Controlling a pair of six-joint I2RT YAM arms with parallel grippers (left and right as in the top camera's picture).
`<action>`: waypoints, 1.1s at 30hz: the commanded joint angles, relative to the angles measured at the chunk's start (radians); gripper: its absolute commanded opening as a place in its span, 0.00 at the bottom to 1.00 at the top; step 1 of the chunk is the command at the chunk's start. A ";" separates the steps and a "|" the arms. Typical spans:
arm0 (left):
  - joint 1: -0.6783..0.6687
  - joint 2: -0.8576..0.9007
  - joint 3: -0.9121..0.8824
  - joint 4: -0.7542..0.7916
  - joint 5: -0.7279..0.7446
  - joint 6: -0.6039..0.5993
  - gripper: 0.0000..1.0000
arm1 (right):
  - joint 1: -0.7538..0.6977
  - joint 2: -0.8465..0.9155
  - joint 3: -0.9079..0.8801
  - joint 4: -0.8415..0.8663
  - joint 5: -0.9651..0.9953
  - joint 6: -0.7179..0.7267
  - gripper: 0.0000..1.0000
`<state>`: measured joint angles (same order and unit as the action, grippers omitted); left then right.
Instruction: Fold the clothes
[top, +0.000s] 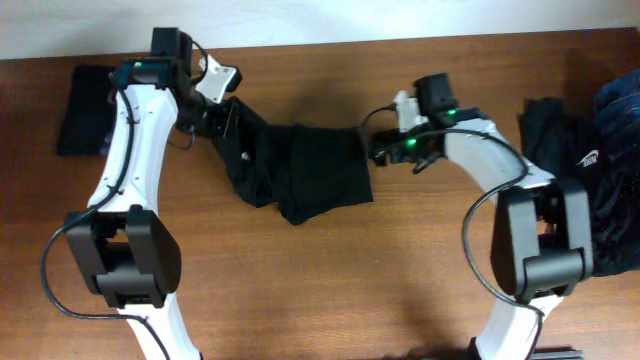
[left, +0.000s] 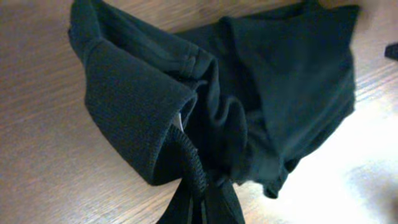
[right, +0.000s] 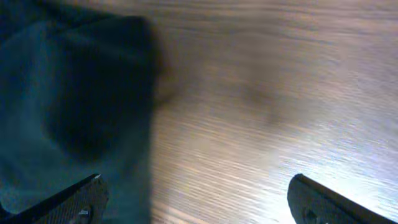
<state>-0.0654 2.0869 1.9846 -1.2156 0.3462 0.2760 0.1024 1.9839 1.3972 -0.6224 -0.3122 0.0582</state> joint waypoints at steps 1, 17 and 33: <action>-0.028 -0.035 0.034 -0.009 -0.003 -0.025 0.01 | -0.067 0.008 0.023 -0.018 -0.092 0.033 0.97; -0.233 -0.035 0.047 0.060 -0.003 -0.082 0.01 | -0.142 0.008 0.022 -0.059 -0.126 0.028 0.97; -0.364 -0.034 0.179 0.075 -0.052 -0.159 0.01 | -0.142 0.009 0.020 -0.063 -0.122 0.025 0.97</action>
<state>-0.3950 2.0850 2.1441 -1.1484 0.3096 0.1299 -0.0414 1.9839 1.3975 -0.6815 -0.4213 0.0822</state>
